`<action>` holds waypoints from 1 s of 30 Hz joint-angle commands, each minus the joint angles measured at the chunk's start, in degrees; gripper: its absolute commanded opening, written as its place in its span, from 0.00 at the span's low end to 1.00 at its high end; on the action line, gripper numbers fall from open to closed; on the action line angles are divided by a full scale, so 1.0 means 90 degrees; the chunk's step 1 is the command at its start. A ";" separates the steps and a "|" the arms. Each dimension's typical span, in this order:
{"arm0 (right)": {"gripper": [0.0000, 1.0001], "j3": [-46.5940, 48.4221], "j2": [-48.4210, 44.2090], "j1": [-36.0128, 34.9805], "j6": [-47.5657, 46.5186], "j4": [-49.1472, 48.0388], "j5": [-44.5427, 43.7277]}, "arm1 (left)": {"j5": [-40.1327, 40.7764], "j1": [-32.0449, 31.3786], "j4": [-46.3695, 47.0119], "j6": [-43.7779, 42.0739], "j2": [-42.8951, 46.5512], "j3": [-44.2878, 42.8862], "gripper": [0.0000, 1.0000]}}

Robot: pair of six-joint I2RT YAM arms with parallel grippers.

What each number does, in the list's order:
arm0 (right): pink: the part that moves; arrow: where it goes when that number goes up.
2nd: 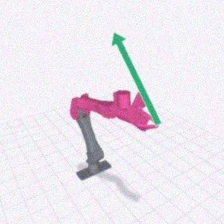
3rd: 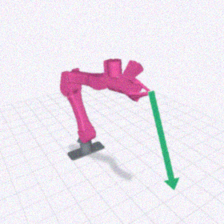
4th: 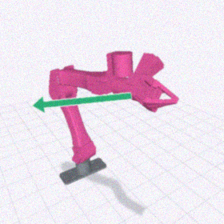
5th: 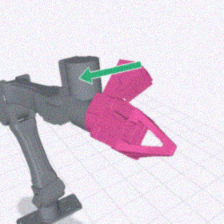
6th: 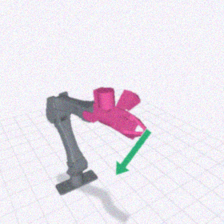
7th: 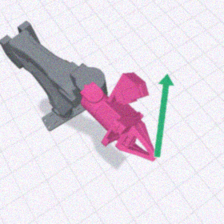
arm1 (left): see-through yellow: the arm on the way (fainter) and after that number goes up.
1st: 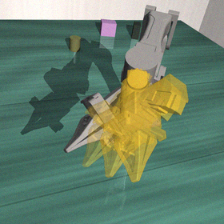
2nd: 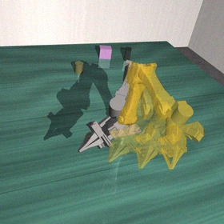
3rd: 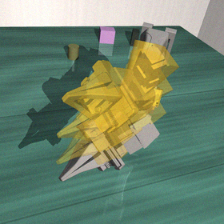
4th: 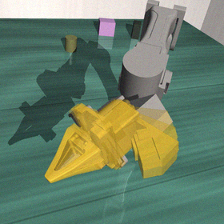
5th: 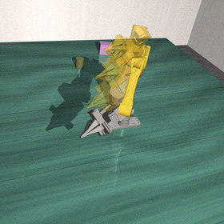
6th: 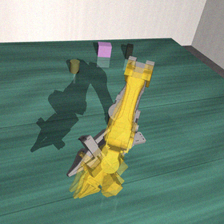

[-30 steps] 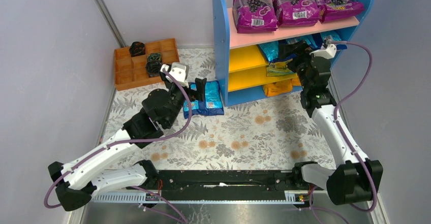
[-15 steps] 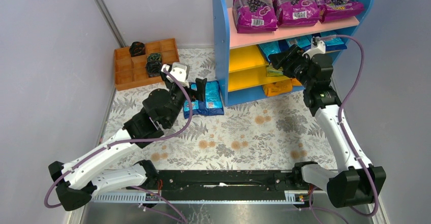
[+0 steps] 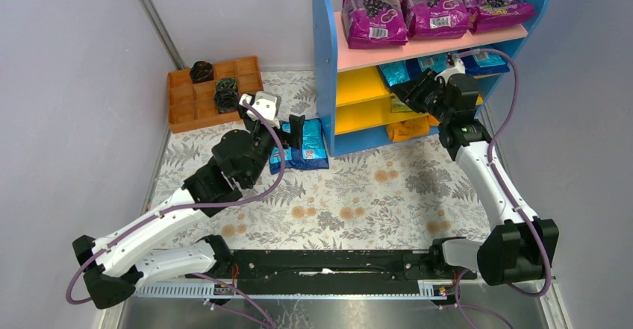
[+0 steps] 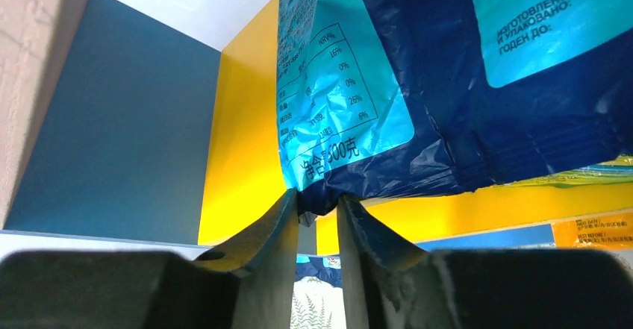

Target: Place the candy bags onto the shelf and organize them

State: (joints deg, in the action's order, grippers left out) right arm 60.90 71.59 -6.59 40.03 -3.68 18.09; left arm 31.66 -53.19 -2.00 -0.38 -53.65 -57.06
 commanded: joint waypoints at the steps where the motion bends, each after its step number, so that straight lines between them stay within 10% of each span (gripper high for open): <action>1: 0.29 0.0290 0.0123 0.0019 0.0099 -0.0622 -0.0206 | 0.0007 0.0005 0.0232 0.0033 0.0004 -0.0047 0.91; 6: 0.26 0.0329 0.0232 0.0019 0.0099 -0.0642 -0.0225 | 0.0017 0.0011 0.0232 0.0032 -0.0016 -0.0047 0.91; 16: 0.97 -0.0574 -0.1440 0.0012 -0.1185 0.0451 0.0403 | 0.0170 0.0010 0.0232 -0.0008 -0.0066 -0.0009 0.93; 23: 1.00 -0.2985 -0.2284 -0.0873 -0.0694 -0.0927 0.1132 | 0.0367 0.0031 0.0444 -0.0039 -0.0434 0.0107 0.94; 30: 1.00 -0.4392 -0.1014 -0.2605 -0.0107 -0.3428 0.0182 | 0.0823 0.0025 -0.0253 0.0523 -0.1376 -0.0372 0.94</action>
State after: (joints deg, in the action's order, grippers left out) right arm 24.71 57.08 -27.31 35.70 -16.71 23.05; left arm 35.59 -53.19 -1.02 0.08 -62.76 -56.75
